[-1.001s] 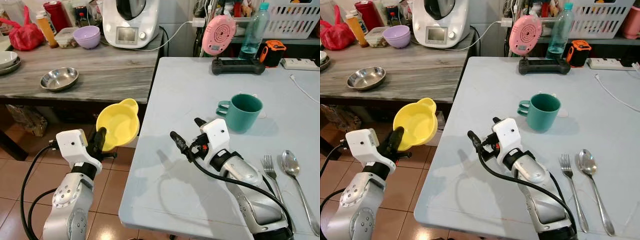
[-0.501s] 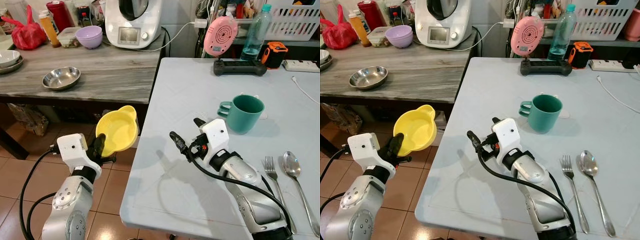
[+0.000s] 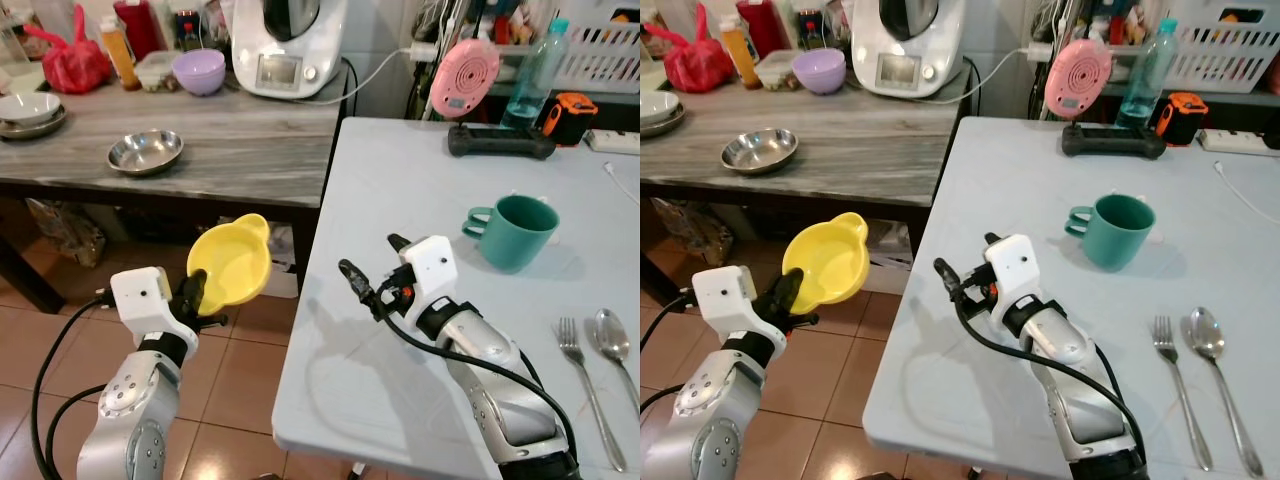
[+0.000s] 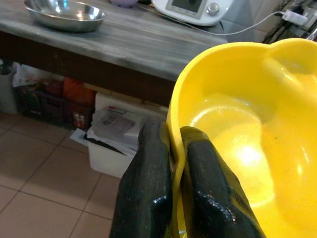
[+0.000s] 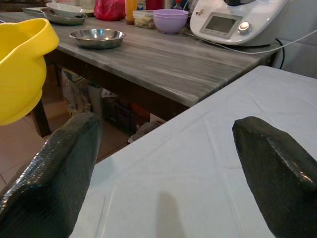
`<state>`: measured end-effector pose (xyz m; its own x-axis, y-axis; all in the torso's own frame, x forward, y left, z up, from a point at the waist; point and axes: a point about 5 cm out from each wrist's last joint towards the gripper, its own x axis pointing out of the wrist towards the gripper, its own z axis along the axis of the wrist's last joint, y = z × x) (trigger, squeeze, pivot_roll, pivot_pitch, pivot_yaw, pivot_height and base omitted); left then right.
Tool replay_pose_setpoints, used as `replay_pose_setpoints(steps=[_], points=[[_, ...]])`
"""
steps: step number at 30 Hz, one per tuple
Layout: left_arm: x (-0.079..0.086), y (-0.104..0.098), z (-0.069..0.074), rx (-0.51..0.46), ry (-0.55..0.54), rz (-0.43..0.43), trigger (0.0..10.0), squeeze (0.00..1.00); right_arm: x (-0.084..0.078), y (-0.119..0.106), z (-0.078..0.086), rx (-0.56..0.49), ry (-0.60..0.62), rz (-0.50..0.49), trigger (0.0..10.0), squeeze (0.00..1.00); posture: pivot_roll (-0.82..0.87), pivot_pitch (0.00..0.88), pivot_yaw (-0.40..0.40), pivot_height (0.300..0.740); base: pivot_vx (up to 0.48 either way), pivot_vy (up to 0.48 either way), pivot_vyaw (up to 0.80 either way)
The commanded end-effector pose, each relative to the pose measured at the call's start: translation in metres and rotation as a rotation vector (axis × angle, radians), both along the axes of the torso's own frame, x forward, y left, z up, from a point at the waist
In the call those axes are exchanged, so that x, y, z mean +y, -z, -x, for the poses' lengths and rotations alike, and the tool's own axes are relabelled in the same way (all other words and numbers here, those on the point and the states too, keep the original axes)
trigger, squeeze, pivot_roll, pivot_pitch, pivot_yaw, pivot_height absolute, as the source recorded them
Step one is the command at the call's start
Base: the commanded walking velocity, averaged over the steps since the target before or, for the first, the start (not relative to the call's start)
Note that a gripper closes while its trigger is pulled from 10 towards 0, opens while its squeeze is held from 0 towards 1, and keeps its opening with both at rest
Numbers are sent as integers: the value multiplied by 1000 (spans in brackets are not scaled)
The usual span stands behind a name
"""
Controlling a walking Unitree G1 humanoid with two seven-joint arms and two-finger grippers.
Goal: Setting the table
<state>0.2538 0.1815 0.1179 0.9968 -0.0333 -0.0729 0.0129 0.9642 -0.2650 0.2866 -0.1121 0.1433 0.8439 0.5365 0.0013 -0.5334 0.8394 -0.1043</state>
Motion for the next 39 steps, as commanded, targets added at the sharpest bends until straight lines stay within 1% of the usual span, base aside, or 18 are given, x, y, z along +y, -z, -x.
replay_pose_setpoints(steps=[1, 25, 34, 39], points=[[-3, 0, 0, 4, 5, -5, 10000, 0, -4, -2, -2, -11, 20, 7, 10000, 0, -68, 54, 65, 740, 0, 480, 0], [-6, 3, -1, 5, 11, -40, 10000, 0, -8, -6, -5, -55, 79, -2, 10000, 0, -66, 46, 69, 740, 0, 480, 0], [-1, 0, -4, -27, -22, -58, 10000, 0, -11, -8, -9, -71, 108, 1, 10000, 0, -62, 38, 70, 740, 0, 480, 0], [-2, 0, -6, -32, -25, -60, 10000, 0, -10, -8, -10, -75, 115, 1, 10000, 0, -65, 38, 73, 740, 0, 480, 0]])
